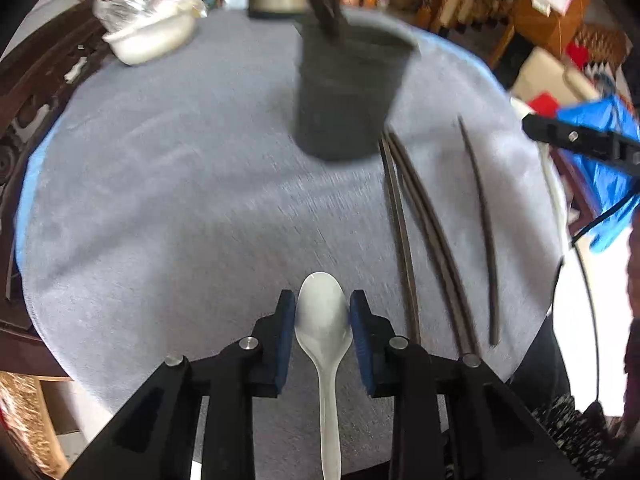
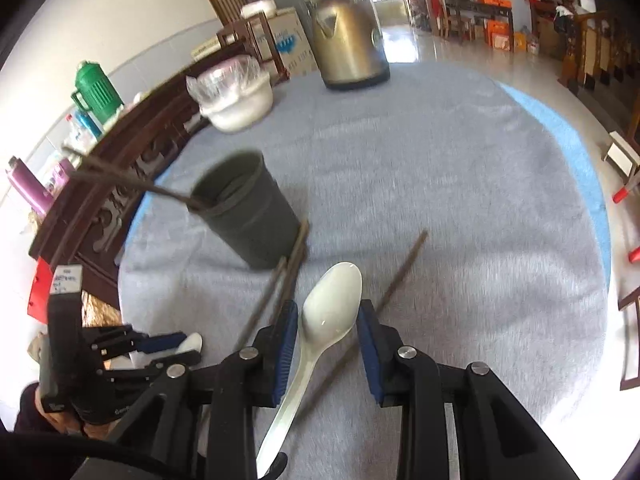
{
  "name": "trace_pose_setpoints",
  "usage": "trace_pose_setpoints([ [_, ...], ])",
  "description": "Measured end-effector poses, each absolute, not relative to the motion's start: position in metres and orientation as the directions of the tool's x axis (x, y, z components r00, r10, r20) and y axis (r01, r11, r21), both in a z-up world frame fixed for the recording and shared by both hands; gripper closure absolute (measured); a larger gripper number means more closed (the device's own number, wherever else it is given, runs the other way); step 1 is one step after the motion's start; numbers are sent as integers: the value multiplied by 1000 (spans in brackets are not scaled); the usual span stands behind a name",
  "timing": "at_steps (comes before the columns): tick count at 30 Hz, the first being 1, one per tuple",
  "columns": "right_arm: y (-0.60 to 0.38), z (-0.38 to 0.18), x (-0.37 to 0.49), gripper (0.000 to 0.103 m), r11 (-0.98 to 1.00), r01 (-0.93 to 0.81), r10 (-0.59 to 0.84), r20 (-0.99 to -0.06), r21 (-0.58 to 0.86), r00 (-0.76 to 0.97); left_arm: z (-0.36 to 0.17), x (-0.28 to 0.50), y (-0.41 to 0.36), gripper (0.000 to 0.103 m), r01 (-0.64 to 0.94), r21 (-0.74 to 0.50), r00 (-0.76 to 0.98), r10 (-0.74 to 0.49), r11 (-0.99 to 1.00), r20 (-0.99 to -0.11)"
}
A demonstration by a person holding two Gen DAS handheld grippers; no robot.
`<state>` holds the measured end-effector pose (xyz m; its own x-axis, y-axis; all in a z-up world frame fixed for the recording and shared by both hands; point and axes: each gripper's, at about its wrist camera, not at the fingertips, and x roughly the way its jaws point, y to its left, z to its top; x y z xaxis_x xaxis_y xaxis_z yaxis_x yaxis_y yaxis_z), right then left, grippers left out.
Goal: Organize utensils
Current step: 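Lift both spoons over the gray cup and open both grippers to drop them in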
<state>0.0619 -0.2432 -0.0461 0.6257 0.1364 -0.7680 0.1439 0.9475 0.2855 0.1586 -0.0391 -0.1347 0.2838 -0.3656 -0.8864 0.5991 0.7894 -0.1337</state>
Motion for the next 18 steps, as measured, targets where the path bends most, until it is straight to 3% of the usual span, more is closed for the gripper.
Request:
trace_pose_setpoints([
  [10,-231,18,98,71,949,169,-3,-527,267,850,-27,225,40,74,391,-201,618,-418,898,-665],
  [18,-211,36,147,71,963,179,-80,-423,200,903,17,302,22,74,427,-258,698,-497,867,-515],
])
